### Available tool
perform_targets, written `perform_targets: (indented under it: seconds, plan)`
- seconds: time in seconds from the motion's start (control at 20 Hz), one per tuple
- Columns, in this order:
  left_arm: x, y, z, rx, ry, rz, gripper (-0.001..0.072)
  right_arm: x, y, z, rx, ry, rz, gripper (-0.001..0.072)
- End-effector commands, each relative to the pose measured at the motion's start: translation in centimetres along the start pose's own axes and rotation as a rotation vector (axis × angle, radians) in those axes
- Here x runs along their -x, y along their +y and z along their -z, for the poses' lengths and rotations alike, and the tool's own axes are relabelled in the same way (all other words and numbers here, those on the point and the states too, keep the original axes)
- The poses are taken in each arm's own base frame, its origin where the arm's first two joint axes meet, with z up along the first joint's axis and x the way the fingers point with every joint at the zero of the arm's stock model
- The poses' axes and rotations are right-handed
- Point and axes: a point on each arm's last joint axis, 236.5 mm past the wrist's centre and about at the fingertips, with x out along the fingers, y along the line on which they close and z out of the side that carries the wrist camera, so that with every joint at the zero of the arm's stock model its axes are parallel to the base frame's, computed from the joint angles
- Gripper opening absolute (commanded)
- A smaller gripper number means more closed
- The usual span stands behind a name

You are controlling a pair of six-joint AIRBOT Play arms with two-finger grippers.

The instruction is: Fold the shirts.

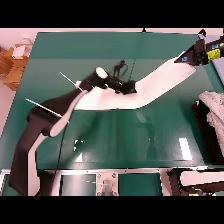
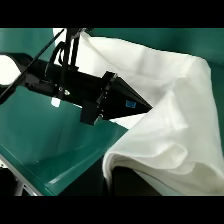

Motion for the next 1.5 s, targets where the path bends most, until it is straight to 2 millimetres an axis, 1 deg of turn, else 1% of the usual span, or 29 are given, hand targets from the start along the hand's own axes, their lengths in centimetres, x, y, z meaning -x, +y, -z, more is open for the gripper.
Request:
perform_targets:
  seconds: [0.0, 0.05, 0.15, 0.2, 0.25, 0.3, 0.35, 0.45, 0.5, 0.55, 0.65, 0.7, 0.75, 0.8, 0.85, 0.9, 0.95, 1.05, 1.15, 1.25, 1.3, 1.35, 1.4, 1.45]
  plan:
    - [9.4, 5.7, 2.1, 0.024, 0.225, -0.223, 0.0019, -1.8, 3.0, -0.3, -0.011, 0.011, -0.050, 0.0020]
    - [13.2, 8.5, 2.4, 0.029, 0.255, -0.359, 0.0019, -3.0, 4.2, -0.3, -0.001, 0.019, -0.063, 0.0020]
    - [21.1, 12.5, 3.1, 0.038, 0.298, -0.598, 0.0020, -6.4, 7.3, -0.4, 0.011, 0.029, -0.096, 0.0021]
    - [24.7, 13.7, 3.3, 0.052, 0.300, -0.693, 0.0021, -8.4, 8.7, -0.3, 0.021, 0.031, -0.113, 0.0021]
    - [28.2, 14.7, 3.2, 0.063, 0.285, -0.780, 0.0021, -10.8, 10.2, -0.1, 0.027, 0.028, -0.130, 0.0021]
    - [31.1, 15.2, 3.0, 0.080, 0.256, -0.838, 0.0021, -13.3, 11.4, 0.2, 0.027, 0.026, -0.145, 0.0021]
    - [33.5, 15.3, 2.6, 0.096, 0.214, -0.865, 0.0021, -16.0, 12.3, 0.6, 0.024, 0.021, -0.155, 0.0021]
    - [36.8, 15.3, 2.2, 0.125, 0.145, -0.881, 0.0021, -22.3, 14.1, 1.7, 0.015, -0.003, -0.163, 0.0021]
    - [38.1, 15.5, 2.3, 0.141, 0.122, -0.886, 0.0021, -25.4, 14.7, 1.9, 0.010, -0.034, -0.159, 0.0021]
    - [39.0, 15.7, 2.5, 0.157, 0.109, -0.886, 0.0021, -28.8, 15.5, 2.2, 0.008, -0.074, -0.155, 0.0021]
    - [39.6, 16.1, 2.9, 0.186, 0.102, -0.866, 0.0021, -35.3, 17.5, 3.4, -0.007, -0.143, -0.166, 0.0022]
    - [39.5, 16.3, 3.1, 0.195, 0.104, -0.856, 0.0021, -38.3, 17.9, 4.0, -0.008, -0.188, -0.157, 0.0088]
    - [39.4, 16.4, 3.3, 0.192, 0.111, -0.849, 0.0021, -41.1, 18.1, 5.1, -0.006, -0.224, -0.140, 0.0344]
    - [39.3, 16.5, 3.3, 0.179, 0.121, -0.844, 0.0021, -42.9, 18.1, 6.1, 0.002, -0.239, -0.126, 0.0565]
    - [39.2, 16.6, 3.3, 0.176, 0.118, -0.844, 0.0021, -43.5, 17.8, 6.5, 0.006, -0.236, -0.118, 0.0567]
    - [39.2, 16.6, 3.2, 0.166, 0.121, -0.843, 0.0021, -43.2, 17.1, 5.8, 0.021, -0.245, -0.103, 0.0567]
    - [39.2, 16.7, 3.1, 0.151, 0.123, -0.843, 0.0021, -42.1, 16.0, 4.6, 0.044, -0.251, -0.083, 0.0567]
    - [39.2, 16.7, 3.1, 0.151, 0.124, -0.843, 0.0021, -38.2, 12.8, 1.8, 0.070, -0.226, -0.036, 0.0567]
    - [39.2, 16.7, 3.1, 0.139, 0.125, -0.843, 0.0021, -32.8, 8.4, -0.6, 0.039, -0.181, 0.012, 0.0567]
    - [39.2, 16.7, 3.1, 0.139, 0.125, -0.843, 0.0021, -27.2, 3.1, -1.7, -0.022, -0.127, 0.069, 0.0567]
    - [39.2, 16.7, 3.1, 0.139, 0.125, -0.843, 0.0021, -24.8, 0.4, -1.6, -0.066, -0.096, 0.098, 0.0567]
    - [39.2, 16.7, 3.0, 0.140, 0.124, -0.843, 0.0021, -22.8, -2.5, -0.9, -0.114, -0.049, 0.125, 0.0567]
    - [39.2, 16.7, 3.0, 0.138, 0.121, -0.844, 0.0021, -21.5, -5.1, 0.4, -0.171, 0.005, 0.139, 0.0567]
    - [39.2, 16.7, 2.9, 0.136, 0.118, -0.844, 0.0021, -21.0, -7.1, 1.9, -0.226, 0.044, 0.151, 0.0567]
